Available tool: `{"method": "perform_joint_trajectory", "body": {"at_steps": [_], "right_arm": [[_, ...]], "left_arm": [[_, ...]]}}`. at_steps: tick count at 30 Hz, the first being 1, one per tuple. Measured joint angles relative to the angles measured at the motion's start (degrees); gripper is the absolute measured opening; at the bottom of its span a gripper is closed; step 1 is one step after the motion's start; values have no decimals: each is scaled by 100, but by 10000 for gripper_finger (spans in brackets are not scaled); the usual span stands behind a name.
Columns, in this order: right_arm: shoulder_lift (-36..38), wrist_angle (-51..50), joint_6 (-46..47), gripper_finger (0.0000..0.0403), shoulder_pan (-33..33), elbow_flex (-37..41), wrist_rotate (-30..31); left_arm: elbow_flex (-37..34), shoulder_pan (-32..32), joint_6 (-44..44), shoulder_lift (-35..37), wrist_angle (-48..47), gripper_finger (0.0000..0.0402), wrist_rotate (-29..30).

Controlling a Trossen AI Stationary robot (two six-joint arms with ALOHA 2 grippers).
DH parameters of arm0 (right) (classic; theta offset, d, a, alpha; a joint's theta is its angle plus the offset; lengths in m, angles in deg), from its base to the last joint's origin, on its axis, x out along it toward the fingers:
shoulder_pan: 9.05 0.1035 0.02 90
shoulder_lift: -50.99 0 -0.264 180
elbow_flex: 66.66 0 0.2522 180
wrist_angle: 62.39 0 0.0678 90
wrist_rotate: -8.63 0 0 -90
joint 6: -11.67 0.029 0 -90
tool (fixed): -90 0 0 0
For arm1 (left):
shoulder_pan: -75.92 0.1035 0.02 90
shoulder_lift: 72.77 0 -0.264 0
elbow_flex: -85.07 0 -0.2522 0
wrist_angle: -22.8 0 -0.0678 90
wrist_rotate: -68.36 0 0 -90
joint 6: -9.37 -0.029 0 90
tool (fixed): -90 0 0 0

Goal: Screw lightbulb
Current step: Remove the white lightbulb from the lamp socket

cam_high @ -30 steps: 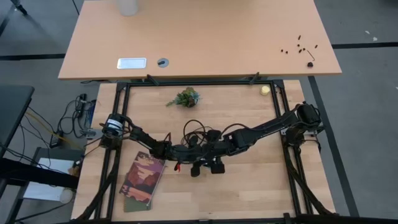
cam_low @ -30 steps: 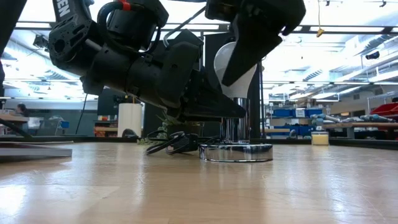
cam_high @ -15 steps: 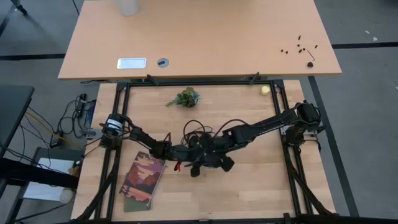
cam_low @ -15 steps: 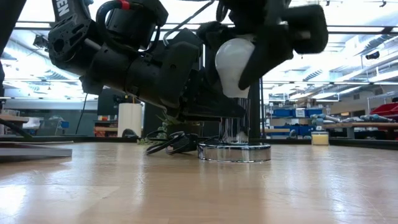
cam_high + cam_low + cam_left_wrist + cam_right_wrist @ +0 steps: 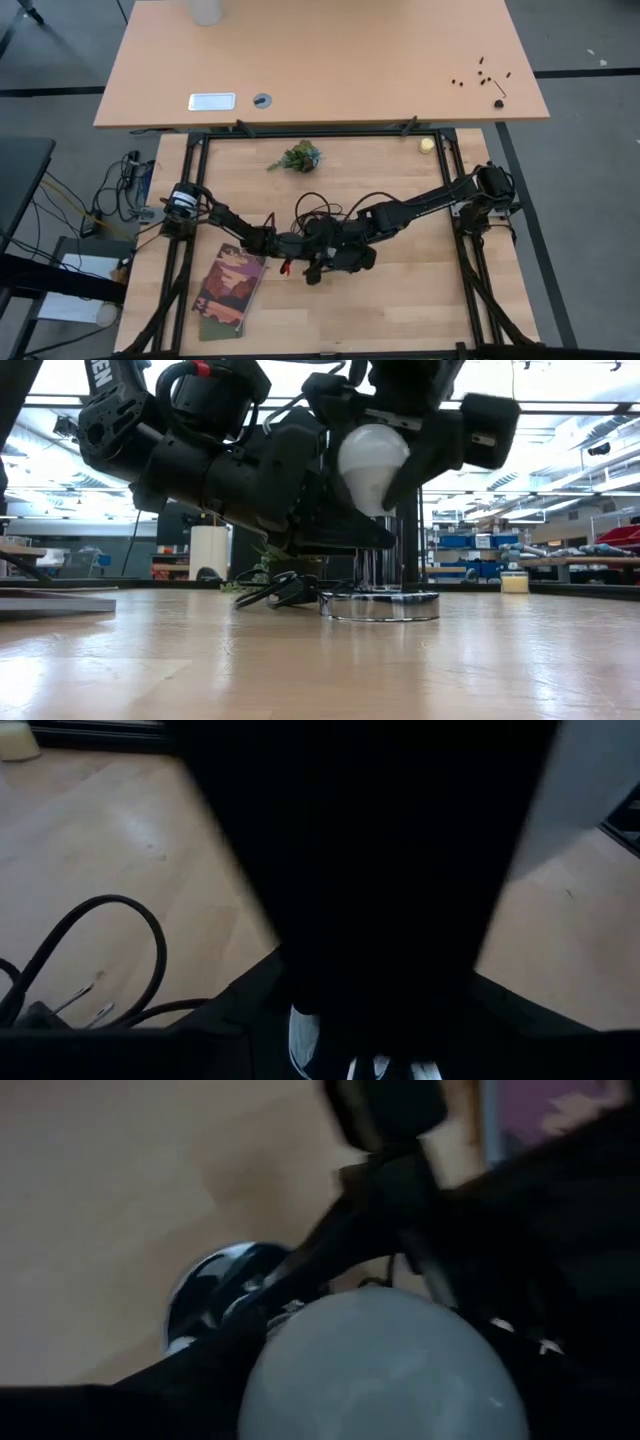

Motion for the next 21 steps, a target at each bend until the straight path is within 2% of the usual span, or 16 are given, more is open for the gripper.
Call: {"method": "perform_joint_trajectory", "body": {"at_steps": [6,8,14,21], "right_arm": [[2,36,1239,380,246,-18,29],[2,66,1686,393,343,-19,216],[150,-70,3161,374,550,-28,1551],[199,-316,6010,376,409,-28,1559]], "left_arm": [[0,-4,6,0,-2,194,-1],[2,-4,11,0,-2,194,-1],[4,-1,13,0,-2,194,11],[2,0,59,0,0,194,54]]}}
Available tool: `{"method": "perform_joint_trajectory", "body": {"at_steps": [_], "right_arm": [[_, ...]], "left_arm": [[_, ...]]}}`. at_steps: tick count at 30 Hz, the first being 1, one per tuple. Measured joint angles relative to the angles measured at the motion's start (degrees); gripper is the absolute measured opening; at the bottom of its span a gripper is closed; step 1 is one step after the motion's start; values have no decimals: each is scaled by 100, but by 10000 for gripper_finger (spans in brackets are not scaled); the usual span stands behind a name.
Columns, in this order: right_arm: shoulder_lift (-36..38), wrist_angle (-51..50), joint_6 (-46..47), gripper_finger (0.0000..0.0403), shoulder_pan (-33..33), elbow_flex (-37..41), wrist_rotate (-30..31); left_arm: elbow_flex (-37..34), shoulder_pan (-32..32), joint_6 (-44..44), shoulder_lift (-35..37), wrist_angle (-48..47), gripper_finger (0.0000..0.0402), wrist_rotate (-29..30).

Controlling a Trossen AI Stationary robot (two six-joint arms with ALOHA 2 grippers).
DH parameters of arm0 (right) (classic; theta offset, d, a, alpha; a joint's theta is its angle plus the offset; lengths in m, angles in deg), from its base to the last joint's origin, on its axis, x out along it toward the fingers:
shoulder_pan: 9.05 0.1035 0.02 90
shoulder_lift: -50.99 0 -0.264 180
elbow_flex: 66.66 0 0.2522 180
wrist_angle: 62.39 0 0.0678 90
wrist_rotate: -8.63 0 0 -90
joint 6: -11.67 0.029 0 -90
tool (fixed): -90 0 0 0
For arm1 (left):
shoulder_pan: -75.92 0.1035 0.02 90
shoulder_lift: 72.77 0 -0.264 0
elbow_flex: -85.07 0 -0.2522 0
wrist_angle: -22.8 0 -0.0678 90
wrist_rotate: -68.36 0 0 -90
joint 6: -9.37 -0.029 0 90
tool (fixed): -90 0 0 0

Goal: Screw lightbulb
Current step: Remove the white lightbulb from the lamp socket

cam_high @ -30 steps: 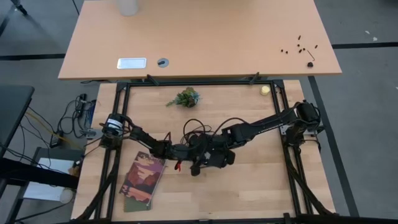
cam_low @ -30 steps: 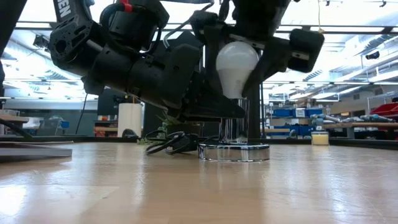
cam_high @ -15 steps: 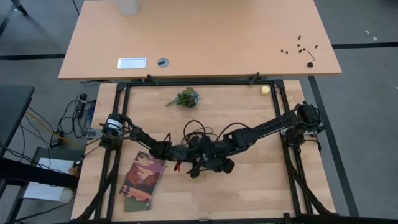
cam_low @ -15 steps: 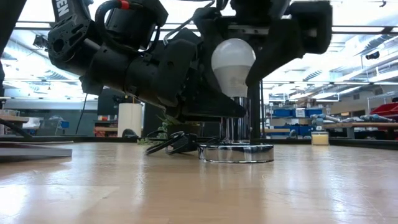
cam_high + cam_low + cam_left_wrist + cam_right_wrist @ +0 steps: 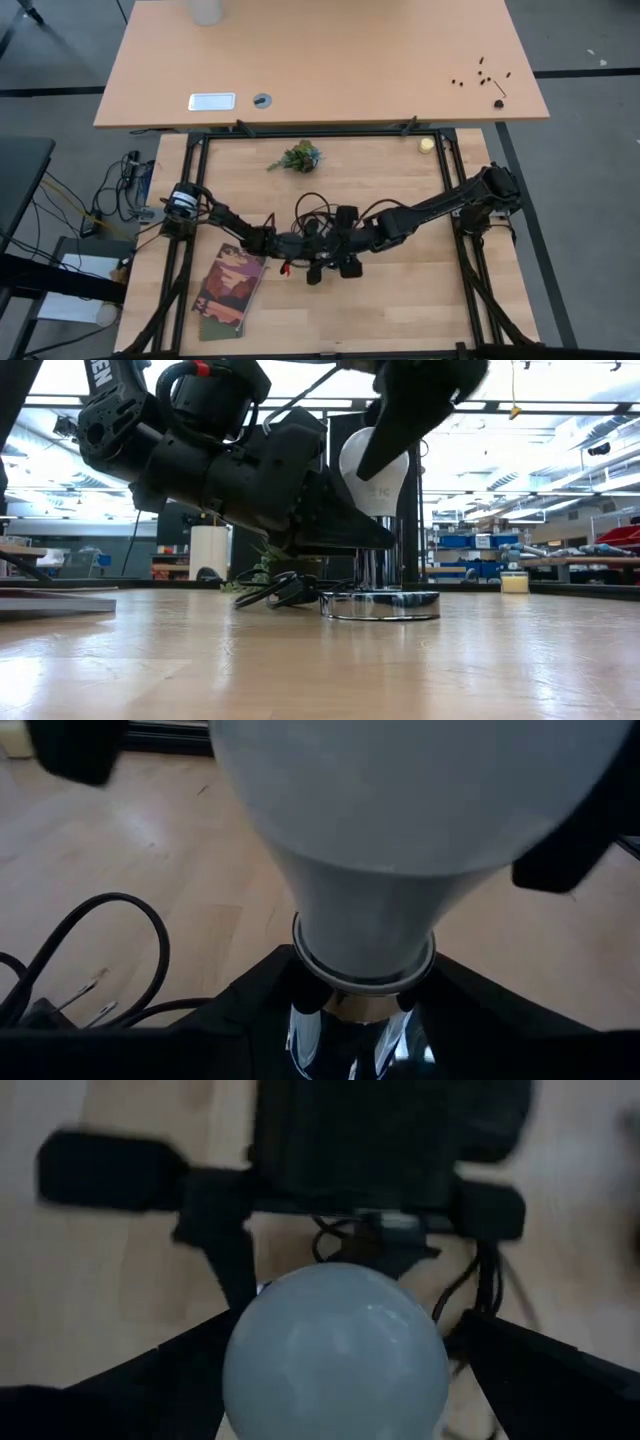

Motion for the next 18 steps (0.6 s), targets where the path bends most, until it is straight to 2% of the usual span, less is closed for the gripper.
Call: {"method": "perform_joint_trajectory", "body": {"at_steps": [5,10,13,18], "right_arm": [[0,-42,1391,373,-96,0,-64],[-51,-23,1979,373,-96,0,-59],[-115,-76,1910,372,-98,10,-72],[-168,-113,838,351,-99,7,-65]], "left_arm": [[1,4,85,0,0,194,15],[2,2,87,0,-2,194,11],[2,2,90,0,-1,194,9],[4,4,92,0,-4,194,-52]]}}
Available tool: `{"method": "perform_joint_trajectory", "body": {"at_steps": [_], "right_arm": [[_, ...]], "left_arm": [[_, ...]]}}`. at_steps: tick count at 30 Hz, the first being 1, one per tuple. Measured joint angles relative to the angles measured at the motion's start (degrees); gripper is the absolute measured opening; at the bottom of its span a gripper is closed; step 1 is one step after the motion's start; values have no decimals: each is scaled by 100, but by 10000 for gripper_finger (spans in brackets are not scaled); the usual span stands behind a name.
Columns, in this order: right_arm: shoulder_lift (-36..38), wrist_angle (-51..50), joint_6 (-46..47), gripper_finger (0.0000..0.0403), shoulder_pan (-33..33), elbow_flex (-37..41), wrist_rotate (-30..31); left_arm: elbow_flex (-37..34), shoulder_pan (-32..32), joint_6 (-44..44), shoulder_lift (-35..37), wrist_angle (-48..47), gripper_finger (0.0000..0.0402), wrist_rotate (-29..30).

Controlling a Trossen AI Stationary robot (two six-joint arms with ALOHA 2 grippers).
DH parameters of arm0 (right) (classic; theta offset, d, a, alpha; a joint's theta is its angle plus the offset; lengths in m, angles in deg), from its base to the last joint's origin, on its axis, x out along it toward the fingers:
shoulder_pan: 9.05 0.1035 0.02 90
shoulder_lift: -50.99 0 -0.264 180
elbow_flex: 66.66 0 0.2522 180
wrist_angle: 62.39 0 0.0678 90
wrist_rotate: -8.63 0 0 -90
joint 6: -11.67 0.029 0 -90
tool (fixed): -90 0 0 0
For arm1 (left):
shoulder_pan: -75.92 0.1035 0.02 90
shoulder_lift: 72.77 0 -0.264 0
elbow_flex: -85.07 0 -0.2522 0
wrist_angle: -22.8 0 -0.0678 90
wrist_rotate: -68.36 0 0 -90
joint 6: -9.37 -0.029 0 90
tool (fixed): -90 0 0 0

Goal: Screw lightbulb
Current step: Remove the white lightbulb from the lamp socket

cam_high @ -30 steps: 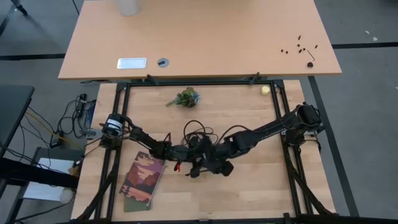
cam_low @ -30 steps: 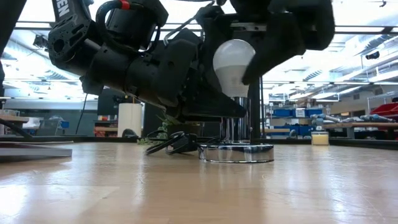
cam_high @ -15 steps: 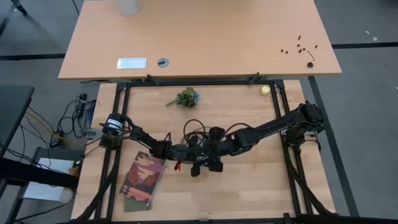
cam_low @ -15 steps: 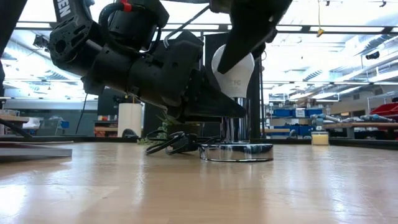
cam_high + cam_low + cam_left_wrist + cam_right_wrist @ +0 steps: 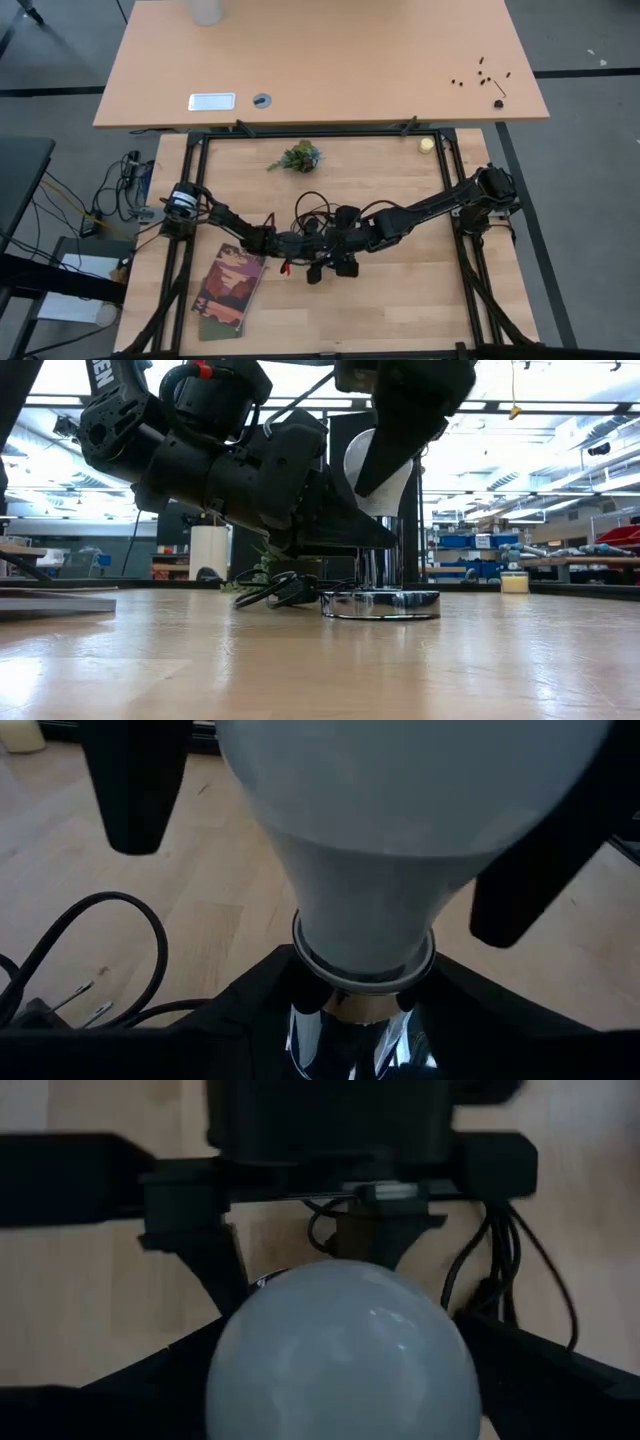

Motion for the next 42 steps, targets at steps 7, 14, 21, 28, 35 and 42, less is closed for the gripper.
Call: {"method": "perform_joint_trajectory", "body": {"at_steps": [7,14,21,28,35,42], "right_arm": [[28,-629,-1404,288,-150,-15,-69],[50,-2416,-799,258,-135,7,373],[65,-1553,-308,256,413,5,-340],[592,-344,370,257,767,1254,260],[2375,3263,1220,257,842,4147,317],[2360,5772,759,257,698,5169,402]], "left_arm": [[5,15,21,0,-20,194,63],[5,-10,-24,0,-24,194,-124],[2,-4,-26,0,-31,194,-81],[2,-33,-17,0,-36,194,-47],[2,-33,-22,0,-39,194,-47],[0,-33,-134,0,-37,194,40]]}}
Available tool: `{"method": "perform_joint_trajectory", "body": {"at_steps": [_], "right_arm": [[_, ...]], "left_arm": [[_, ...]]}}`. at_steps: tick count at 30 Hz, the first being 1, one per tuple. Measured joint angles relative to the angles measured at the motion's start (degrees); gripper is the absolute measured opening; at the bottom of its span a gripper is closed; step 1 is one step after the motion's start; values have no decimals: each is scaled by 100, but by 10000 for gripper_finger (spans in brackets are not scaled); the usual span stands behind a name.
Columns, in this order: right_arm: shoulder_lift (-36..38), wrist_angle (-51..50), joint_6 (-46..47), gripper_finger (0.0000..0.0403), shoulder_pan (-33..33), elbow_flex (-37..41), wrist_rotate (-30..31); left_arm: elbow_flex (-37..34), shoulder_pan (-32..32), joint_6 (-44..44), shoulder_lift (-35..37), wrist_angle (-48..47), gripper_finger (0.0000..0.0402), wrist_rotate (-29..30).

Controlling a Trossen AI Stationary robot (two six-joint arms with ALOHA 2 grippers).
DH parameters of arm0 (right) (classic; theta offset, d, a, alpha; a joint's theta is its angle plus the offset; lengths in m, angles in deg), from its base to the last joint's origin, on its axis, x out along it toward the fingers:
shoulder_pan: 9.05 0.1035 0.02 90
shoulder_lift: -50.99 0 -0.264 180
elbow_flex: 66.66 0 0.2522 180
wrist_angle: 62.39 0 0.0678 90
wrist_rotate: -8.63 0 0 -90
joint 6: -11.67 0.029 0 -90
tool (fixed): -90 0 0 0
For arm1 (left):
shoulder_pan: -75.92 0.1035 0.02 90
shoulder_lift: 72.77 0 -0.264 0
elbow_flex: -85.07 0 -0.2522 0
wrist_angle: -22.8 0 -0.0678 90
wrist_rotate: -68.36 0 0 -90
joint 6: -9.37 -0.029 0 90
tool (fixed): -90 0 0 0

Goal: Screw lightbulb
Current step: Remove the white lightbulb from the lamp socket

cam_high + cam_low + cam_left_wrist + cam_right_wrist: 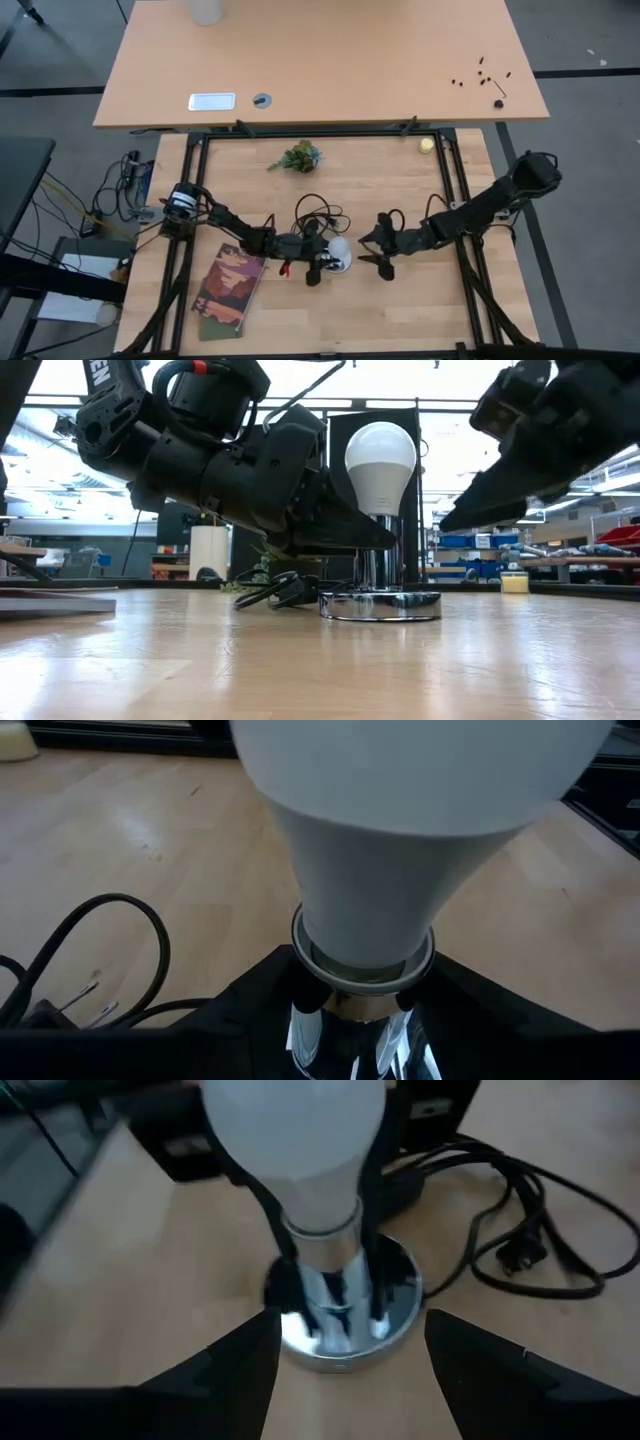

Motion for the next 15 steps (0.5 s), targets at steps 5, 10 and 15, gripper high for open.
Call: {"method": "perform_joint_trajectory", "body": {"at_steps": [5,10,15], "right_arm": [[-725,313,-763,257,-147,-478,80],[-1137,492,-1056,260,-263,-798,-18],[-1248,985,-1216,271,-286,-854,-74]], "left_arm": [[-7,0,-56,0,-4,194,197],[-7,0,-19,0,-14,194,397],[-6,2,13,0,-31,194,449]]}}
